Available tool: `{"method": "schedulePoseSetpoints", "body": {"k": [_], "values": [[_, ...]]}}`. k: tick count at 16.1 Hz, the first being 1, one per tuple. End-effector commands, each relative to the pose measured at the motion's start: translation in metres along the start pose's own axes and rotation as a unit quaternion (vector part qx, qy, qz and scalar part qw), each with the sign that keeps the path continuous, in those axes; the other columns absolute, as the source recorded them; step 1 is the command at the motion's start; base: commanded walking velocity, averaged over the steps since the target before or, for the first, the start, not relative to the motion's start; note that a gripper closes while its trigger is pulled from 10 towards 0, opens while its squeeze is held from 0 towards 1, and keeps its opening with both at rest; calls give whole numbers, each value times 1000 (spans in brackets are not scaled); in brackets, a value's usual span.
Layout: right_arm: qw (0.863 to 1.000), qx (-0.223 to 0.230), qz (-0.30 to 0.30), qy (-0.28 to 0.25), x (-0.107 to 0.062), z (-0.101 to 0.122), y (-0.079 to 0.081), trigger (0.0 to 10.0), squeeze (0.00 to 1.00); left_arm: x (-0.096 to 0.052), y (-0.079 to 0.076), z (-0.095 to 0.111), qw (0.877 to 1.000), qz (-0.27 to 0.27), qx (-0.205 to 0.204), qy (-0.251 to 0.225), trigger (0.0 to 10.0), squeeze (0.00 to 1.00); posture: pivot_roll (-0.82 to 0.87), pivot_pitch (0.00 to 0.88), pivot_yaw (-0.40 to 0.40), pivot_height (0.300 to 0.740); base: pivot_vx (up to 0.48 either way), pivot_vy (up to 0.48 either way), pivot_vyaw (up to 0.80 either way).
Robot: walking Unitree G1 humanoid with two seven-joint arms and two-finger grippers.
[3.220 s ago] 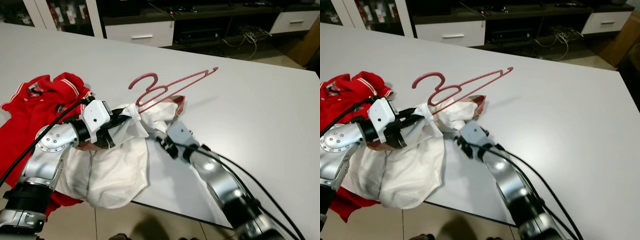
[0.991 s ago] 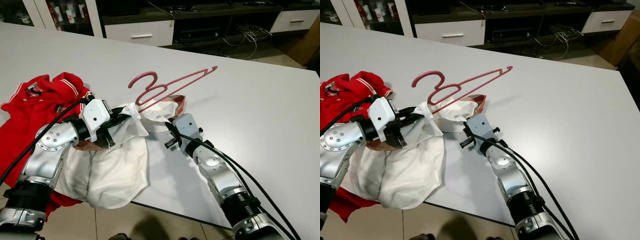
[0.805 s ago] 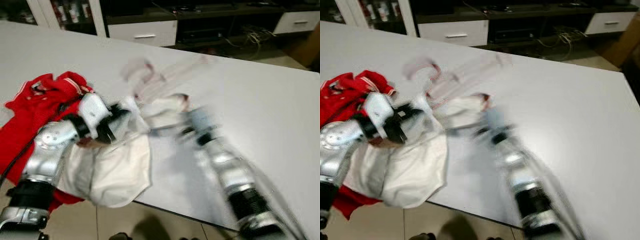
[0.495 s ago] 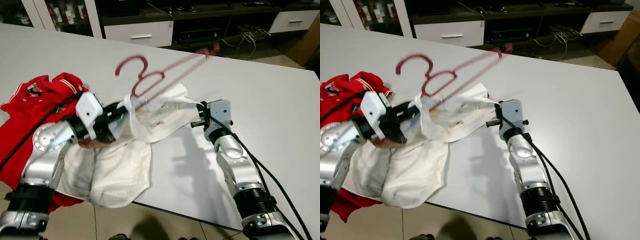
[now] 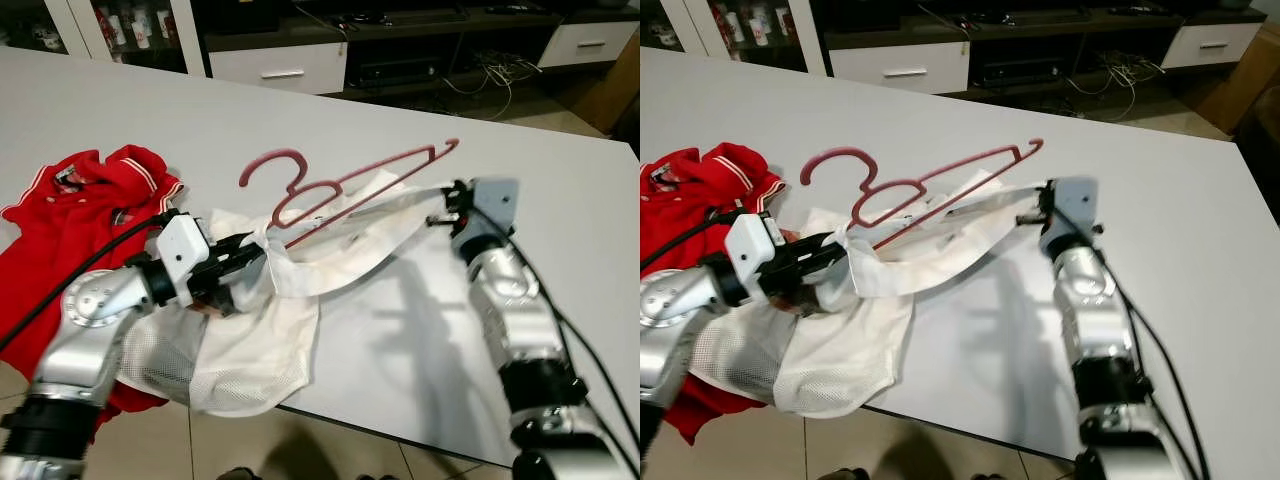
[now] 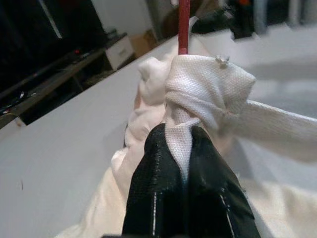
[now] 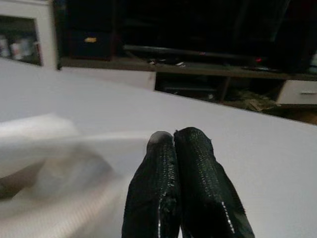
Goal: Hang hanger
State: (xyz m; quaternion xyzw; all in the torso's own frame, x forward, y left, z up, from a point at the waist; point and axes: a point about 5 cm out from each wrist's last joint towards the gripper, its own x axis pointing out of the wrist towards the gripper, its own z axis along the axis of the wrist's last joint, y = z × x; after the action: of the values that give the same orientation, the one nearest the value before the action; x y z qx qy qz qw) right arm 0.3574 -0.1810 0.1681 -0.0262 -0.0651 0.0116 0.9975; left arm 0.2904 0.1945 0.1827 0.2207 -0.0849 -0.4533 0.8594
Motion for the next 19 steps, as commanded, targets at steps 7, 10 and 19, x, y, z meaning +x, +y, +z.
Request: {"method": "schedulePoseSetpoints", "body": {"k": [7, 10, 19], "values": [[994, -5, -14, -109, 5, 54, -30, 0, 0, -4, -10, -4, 997, -39, 20, 60, 0, 0, 70, 87, -60, 740, 0, 0, 0], [992, -9, 21, -122, 2, 59, -22, 0, 0, 1, -5, -2, 999, -16, 19, 44, 0, 0, 64, 84, -62, 740, 0, 0, 0], [1000, -6, 11, 1, -30, 5, -34, 10000, 118, 6, 9, -5, 998, 60, -5, 18, 0, 0, 58, 125, -27, 740, 0, 0, 0]]}}
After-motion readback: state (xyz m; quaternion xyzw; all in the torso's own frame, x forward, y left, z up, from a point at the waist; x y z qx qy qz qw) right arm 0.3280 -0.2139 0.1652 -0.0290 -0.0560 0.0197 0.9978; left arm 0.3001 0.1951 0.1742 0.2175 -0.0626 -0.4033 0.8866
